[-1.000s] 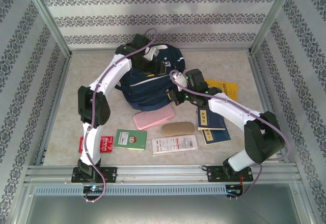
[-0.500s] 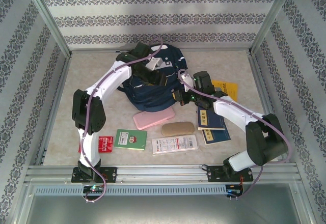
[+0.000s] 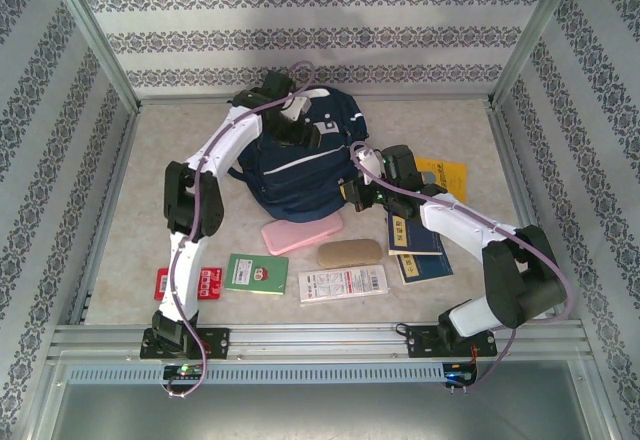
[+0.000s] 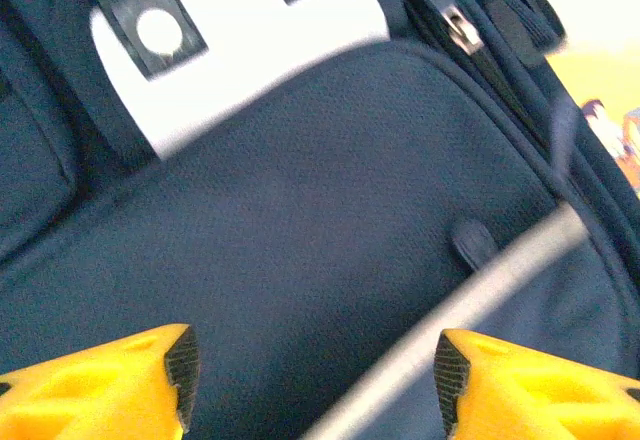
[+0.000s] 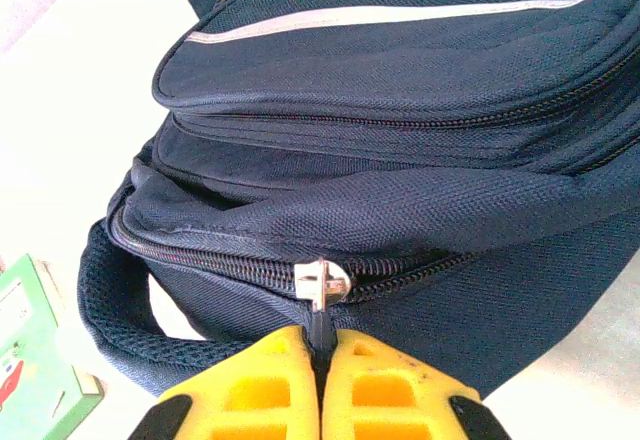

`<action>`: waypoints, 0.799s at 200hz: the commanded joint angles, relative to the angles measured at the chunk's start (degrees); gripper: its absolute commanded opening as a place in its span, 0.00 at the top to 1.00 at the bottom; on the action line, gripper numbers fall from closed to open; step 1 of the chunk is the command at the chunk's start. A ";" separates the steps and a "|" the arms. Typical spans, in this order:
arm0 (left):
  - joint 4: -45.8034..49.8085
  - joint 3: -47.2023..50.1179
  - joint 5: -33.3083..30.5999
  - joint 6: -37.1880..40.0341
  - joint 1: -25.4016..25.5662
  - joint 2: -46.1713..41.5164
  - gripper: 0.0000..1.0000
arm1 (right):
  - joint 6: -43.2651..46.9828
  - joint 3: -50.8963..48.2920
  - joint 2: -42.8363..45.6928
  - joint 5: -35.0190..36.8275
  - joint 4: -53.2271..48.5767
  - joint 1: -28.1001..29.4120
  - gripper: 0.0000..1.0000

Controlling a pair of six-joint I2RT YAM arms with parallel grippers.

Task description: Pack the student bag

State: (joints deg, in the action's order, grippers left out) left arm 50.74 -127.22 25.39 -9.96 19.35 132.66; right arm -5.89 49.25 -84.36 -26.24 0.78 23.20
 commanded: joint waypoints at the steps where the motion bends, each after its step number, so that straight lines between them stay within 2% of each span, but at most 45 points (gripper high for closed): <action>1: 5.09 -4.83 2.24 2.53 -0.14 5.19 0.35 | -0.12 0.15 2.58 -1.38 4.90 -1.08 1.00; 39: 1.93 -1.89 14.42 1.35 -0.61 5.88 0.38 | -0.82 0.27 1.81 -2.05 5.70 -1.93 1.00; 90: -3.86 3.13 21.28 -1.82 -1.10 2.15 0.42 | -0.89 0.92 0.21 -2.26 5.70 -2.12 1.00; 124: -3.93 3.85 26.82 -2.05 -1.18 2.41 0.46 | -1.01 1.28 -0.02 -2.24 5.47 -2.33 1.00; 160: -2.38 4.70 30.56 -0.43 -1.26 3.64 0.59 | -1.10 1.37 -0.18 -2.50 5.18 -2.55 1.00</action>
State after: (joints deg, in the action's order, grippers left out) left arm 47.46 -123.26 50.43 -11.49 18.26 137.73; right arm -6.15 49.21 -84.58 -26.55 1.17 21.47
